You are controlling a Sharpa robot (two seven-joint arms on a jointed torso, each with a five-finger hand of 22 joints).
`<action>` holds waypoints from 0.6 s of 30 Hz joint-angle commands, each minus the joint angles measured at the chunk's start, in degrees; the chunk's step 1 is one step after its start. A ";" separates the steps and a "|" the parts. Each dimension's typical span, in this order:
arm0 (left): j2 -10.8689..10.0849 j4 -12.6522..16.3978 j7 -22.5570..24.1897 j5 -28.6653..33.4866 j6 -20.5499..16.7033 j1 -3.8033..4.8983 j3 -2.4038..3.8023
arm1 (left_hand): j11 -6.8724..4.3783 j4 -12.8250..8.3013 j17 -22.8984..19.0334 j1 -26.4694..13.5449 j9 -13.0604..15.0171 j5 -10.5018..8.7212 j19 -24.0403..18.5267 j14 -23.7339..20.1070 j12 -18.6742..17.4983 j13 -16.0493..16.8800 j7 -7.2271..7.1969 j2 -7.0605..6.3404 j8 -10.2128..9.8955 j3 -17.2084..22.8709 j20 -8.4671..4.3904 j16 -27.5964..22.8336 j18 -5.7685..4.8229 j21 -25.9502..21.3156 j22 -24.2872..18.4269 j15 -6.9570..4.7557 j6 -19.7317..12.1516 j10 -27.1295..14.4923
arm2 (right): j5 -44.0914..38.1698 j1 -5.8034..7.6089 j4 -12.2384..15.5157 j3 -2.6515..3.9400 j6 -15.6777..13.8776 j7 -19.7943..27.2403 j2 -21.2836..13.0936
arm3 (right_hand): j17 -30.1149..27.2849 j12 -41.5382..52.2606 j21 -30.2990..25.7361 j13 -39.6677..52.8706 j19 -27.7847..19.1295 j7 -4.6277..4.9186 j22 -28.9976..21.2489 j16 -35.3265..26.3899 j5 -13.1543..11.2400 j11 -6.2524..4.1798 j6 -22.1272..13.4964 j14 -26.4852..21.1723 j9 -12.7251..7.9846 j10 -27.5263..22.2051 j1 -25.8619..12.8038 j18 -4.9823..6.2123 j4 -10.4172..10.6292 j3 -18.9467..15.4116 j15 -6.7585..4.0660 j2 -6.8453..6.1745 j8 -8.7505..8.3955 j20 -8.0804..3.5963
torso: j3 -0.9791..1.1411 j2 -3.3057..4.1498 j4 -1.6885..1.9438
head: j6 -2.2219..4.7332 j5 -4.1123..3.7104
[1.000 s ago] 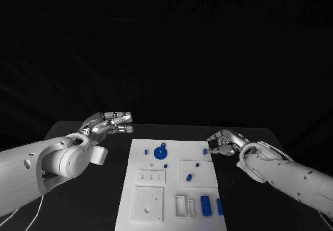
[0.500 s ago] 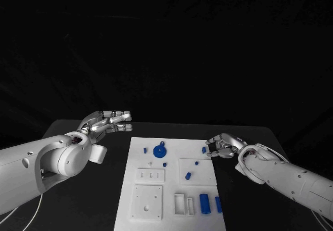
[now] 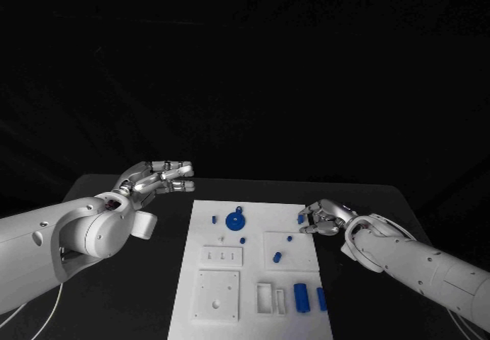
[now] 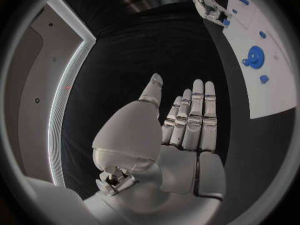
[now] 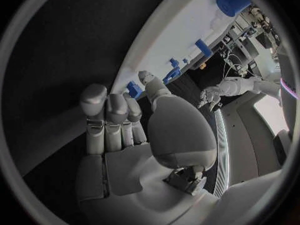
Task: Assemble the parts on the task board
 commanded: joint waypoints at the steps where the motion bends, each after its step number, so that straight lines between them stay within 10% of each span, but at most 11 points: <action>1: 0.08 0.11 0.44 -0.36 0.97 0.02 0.04 | -0.17 -0.27 -0.09 0.25 -0.02 -0.05 -0.26 -0.37 0.29 0.09 0.01 -0.25 -0.16 -0.04 0.04 -0.21 -0.12 0.14 -0.08 -0.17 0.00 0.17 | 0.33 -0.12 -0.44 0.02 1.17 0.76 0.45 | 0.11 -0.01 0.01 0.07 2.84 0.01 5.65 0.12 -0.60 -0.04 0.25 -0.15 -0.02 -0.15 -0.17 -0.22 0.09 0.39 0.15 0.65 0.00 0.14 | -0.01 -0.05 -0.03 | -0.12 -0.08; 18: 0.02 0.10 0.38 -0.44 0.95 0.02 0.04 | -0.17 -0.27 -0.09 0.25 -0.02 -0.05 -0.26 -0.37 0.29 0.09 0.01 -0.25 -0.16 -0.04 0.04 -0.21 -0.12 0.14 -0.08 -0.17 0.00 0.17 | 0.35 -0.20 -1.74 0.03 0.08 0.34 1.63 | 0.76 0.45 0.49 0.32 2.84 0.27 5.71 0.48 -6.58 0.22 3.05 -0.02 0.02 -0.01 -1.33 -0.08 -1.64 8.28 0.31 2.37 0.02 0.29 | 0.00 -0.11 -0.09 | -0.04 -0.23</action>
